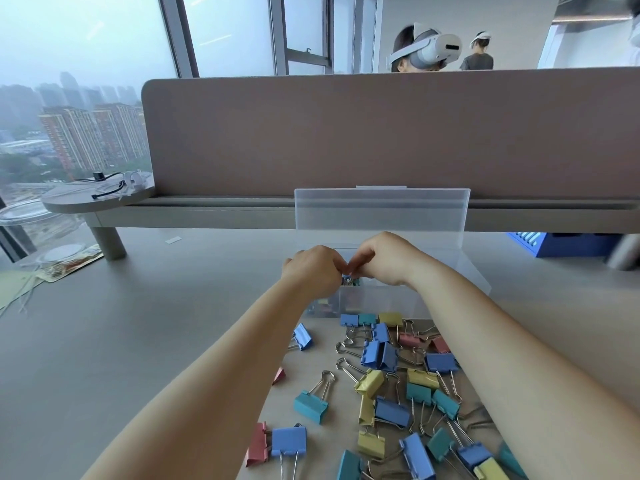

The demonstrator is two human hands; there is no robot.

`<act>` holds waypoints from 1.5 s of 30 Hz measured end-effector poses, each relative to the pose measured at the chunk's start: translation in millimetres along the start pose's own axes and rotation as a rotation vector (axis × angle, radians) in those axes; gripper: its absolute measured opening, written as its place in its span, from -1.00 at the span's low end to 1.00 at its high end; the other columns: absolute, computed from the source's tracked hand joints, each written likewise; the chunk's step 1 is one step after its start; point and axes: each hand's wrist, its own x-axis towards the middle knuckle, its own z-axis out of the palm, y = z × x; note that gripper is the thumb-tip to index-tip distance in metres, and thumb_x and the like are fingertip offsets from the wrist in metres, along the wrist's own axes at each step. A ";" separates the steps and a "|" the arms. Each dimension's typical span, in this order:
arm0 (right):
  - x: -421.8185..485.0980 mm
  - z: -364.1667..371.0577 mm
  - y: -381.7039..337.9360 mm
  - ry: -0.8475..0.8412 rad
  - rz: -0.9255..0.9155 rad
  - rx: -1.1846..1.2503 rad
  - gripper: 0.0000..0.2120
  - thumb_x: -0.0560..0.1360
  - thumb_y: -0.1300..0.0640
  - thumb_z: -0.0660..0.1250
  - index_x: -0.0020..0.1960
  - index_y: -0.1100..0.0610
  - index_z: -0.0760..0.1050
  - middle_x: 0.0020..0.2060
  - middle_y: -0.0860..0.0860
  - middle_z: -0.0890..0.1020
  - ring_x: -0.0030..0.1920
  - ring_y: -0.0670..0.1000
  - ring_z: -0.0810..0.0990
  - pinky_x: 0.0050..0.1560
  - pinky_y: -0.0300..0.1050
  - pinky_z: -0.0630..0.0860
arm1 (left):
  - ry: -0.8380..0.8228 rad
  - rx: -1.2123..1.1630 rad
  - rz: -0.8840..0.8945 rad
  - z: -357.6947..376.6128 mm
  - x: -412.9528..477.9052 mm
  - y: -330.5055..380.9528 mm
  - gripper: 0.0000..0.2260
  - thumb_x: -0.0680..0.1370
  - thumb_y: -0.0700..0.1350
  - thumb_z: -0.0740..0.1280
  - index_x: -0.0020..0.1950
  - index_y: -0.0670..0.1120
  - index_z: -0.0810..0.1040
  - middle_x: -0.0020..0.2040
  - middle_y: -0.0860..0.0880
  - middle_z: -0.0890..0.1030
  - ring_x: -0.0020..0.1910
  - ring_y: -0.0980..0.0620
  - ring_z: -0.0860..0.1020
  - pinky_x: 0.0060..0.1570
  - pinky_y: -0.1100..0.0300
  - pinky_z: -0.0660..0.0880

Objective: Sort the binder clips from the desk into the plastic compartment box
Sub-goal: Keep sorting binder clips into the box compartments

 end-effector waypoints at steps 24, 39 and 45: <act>8.3 8.5 9.1 0.006 0.044 -0.180 -0.87 0.50 0.22 0.36 -0.04 0.17 0.68 -0.05 0.10 0.68 -0.03 0.11 0.62 -0.01 -0.03 0.55 | -0.029 0.171 -0.004 1.9 -5.8 6.3 -0.63 0.55 -0.10 0.16 0.34 0.14 0.45 0.30 -0.09 0.38 0.29 -0.14 0.31 0.23 0.04 0.25; 4.1 9.8 14.4 0.107 0.039 -0.038 -0.89 0.52 0.16 0.37 -0.03 0.15 0.67 -0.04 0.05 0.65 0.00 0.09 0.58 0.00 -0.05 0.51 | 0.050 0.059 0.037 -1.1 -6.6 6.5 -0.69 0.55 -0.06 0.16 0.17 0.24 0.56 0.23 0.06 0.52 0.23 -0.06 0.41 0.16 0.08 0.27; -1.4 4.6 8.6 0.016 0.044 -0.070 -0.92 0.45 0.18 0.43 -0.09 0.11 0.69 -0.10 0.04 0.69 -0.02 0.10 0.61 -0.03 -0.09 0.55 | -0.002 0.070 0.017 -2.1 -5.5 4.5 -0.69 0.55 -0.09 0.17 0.12 0.24 0.59 0.21 0.10 0.54 0.23 -0.03 0.38 0.15 0.11 0.24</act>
